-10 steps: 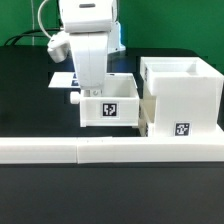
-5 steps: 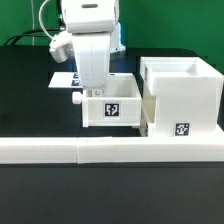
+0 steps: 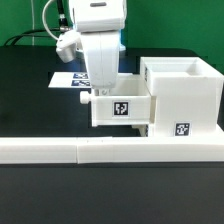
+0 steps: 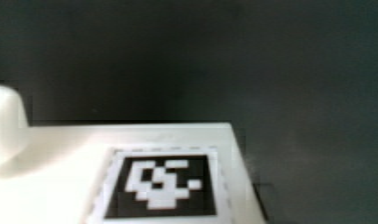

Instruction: Assemble drawer

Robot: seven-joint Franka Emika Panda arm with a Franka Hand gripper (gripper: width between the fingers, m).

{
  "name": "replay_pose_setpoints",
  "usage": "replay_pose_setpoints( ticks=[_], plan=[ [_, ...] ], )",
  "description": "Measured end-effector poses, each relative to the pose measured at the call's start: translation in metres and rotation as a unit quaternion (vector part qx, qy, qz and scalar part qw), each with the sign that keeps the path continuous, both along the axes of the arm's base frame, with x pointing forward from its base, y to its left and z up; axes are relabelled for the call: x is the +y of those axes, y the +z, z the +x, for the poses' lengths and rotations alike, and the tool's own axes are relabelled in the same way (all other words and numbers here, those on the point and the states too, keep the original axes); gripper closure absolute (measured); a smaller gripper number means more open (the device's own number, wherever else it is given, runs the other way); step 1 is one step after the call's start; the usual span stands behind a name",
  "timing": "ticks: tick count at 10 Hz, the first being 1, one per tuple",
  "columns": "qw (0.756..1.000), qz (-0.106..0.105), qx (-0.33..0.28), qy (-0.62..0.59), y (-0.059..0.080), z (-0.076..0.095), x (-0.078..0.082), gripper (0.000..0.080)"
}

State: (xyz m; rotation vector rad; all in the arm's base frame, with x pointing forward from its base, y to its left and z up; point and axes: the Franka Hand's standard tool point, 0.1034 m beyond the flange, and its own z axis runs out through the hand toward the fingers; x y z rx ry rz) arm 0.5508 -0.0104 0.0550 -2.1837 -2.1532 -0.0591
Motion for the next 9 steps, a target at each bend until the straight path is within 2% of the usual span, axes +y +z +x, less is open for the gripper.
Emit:
replay_pose_setpoints(
  ticks=[4,9],
  plan=[
    [1.000,0.000,-0.003,-0.008,-0.0011,-0.0004,-0.0003,0.0757],
    [1.000,-0.003,-0.003,0.005,-0.0005,0.0002,0.0071,0.0757]
  ],
)
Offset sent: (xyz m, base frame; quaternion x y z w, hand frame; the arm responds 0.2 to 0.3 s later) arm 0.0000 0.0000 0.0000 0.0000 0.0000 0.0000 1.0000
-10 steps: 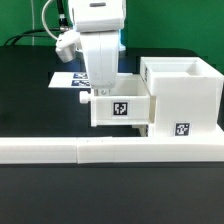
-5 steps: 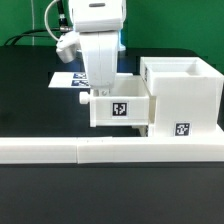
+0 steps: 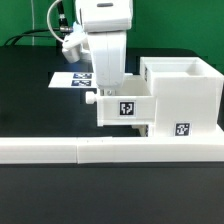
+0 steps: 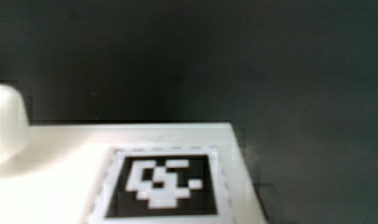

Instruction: Assemble drawer

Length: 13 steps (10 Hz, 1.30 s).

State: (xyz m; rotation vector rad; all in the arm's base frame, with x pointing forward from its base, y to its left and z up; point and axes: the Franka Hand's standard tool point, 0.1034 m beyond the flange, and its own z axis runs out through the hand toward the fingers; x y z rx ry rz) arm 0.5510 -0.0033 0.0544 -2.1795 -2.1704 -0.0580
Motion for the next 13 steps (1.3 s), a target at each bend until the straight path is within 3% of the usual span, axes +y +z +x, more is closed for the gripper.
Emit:
replay_pose_setpoints(
  ticks=[13],
  plan=[
    [1.000,-0.001,-0.011,0.001,-0.0012,0.0006,0.0010,0.0757]
  ],
)
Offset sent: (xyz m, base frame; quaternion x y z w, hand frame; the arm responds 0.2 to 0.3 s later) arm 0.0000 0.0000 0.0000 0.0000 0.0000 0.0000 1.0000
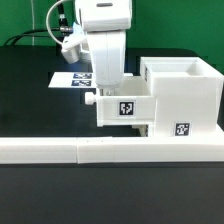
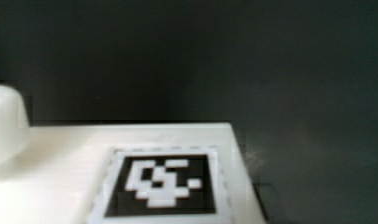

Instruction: Assemble drawer

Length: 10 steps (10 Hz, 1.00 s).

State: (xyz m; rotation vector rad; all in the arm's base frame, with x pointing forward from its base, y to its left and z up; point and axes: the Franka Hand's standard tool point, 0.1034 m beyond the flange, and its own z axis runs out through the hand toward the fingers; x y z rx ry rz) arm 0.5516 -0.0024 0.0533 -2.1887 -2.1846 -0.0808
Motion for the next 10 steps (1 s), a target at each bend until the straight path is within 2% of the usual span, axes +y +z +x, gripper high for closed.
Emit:
replay_pose_setpoints(
  ticks=[10],
  plan=[
    [1.000,0.000,0.005,-0.014,-0.0005,-0.0014,0.0013,0.0757]
  ],
)
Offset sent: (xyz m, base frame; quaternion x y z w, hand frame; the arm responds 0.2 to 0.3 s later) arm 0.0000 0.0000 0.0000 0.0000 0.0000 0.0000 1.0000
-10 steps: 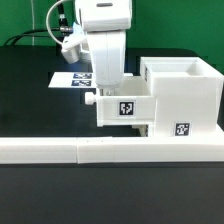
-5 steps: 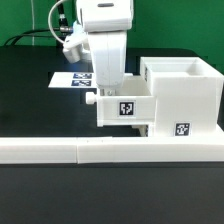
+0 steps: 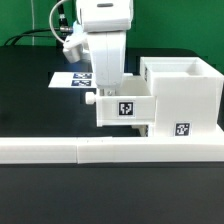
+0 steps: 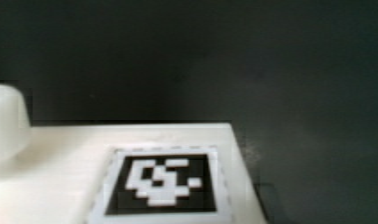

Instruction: Assemble drawer

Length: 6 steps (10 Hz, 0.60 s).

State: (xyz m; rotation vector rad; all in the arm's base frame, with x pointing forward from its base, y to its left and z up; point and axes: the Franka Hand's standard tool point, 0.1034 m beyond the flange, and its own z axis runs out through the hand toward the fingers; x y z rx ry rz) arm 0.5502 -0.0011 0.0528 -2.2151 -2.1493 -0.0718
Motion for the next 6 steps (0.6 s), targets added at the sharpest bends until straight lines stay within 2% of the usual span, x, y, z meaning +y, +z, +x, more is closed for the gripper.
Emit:
replay_pose_setpoints(
  ticks=[6],
  plan=[
    [1.000,-0.003,-0.005,0.002,-0.0003,0.0006,-0.0013,0.0757]
  ],
)
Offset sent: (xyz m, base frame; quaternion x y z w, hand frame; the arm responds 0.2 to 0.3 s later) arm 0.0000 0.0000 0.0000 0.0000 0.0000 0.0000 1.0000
